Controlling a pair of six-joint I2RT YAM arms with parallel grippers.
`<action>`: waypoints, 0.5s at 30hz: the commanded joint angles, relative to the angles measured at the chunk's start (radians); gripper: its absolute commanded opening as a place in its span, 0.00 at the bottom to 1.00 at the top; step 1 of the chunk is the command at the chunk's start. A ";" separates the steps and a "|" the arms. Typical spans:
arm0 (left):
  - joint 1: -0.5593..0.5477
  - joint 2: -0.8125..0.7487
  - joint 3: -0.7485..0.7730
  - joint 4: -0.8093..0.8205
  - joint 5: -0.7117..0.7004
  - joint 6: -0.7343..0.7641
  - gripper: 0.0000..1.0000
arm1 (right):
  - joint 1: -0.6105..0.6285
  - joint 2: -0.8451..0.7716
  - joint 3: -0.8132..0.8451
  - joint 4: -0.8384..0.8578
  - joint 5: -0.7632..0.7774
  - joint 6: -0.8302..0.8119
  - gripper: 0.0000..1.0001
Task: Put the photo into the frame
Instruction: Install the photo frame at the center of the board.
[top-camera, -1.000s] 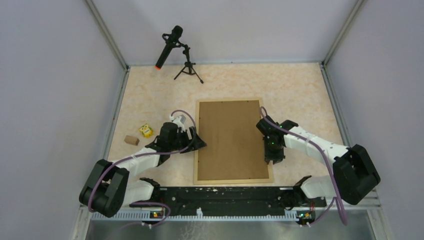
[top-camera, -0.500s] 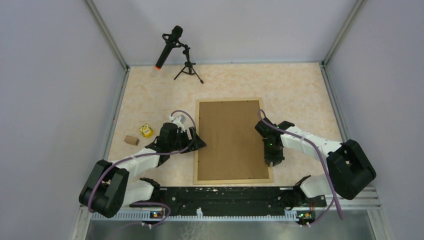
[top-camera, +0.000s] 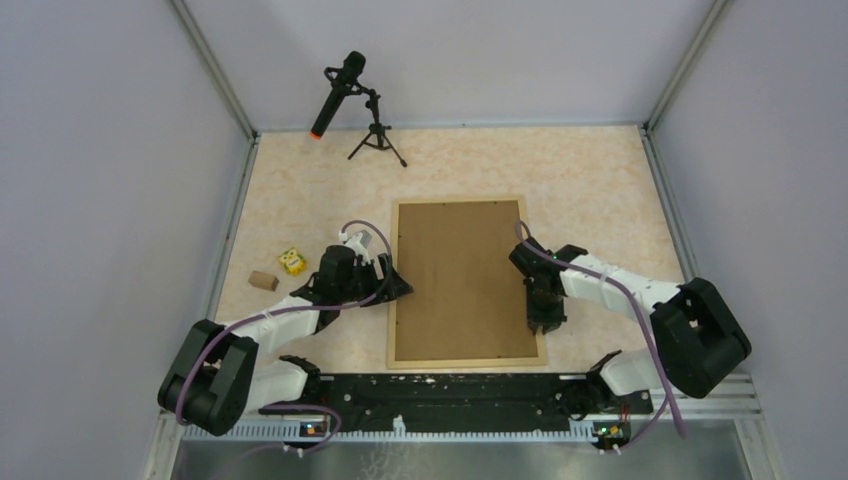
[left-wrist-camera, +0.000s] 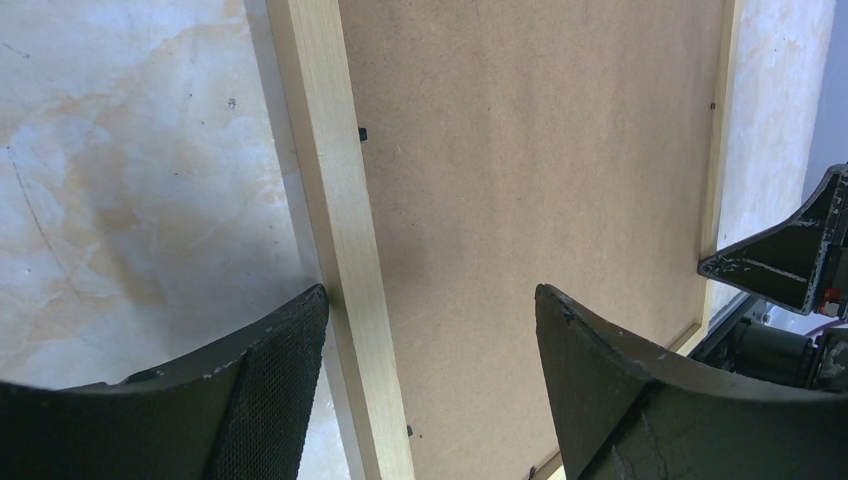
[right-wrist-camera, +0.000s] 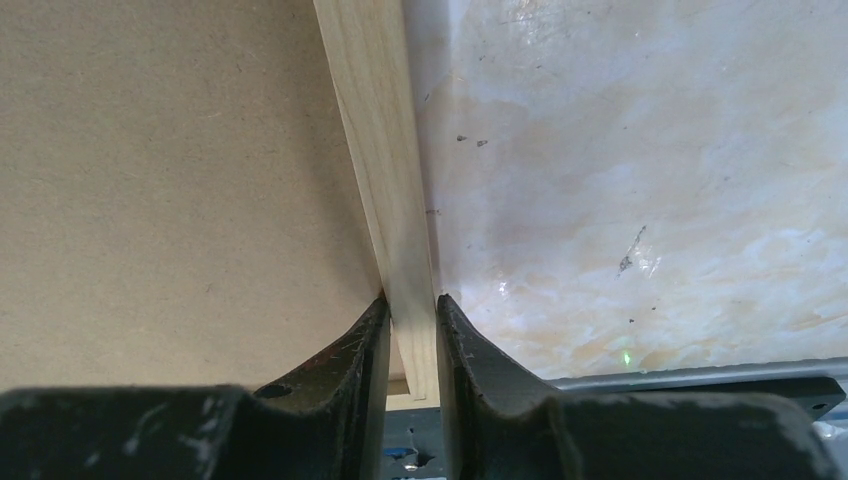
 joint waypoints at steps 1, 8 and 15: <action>0.000 -0.008 -0.022 -0.026 -0.003 0.012 0.80 | 0.011 0.035 -0.035 0.046 -0.011 0.015 0.23; 0.000 -0.007 -0.022 -0.026 -0.004 0.011 0.80 | 0.012 0.080 -0.031 0.086 0.002 0.011 0.23; 0.000 -0.007 -0.022 -0.026 -0.001 0.011 0.80 | 0.010 0.133 -0.107 0.381 -0.141 0.011 0.25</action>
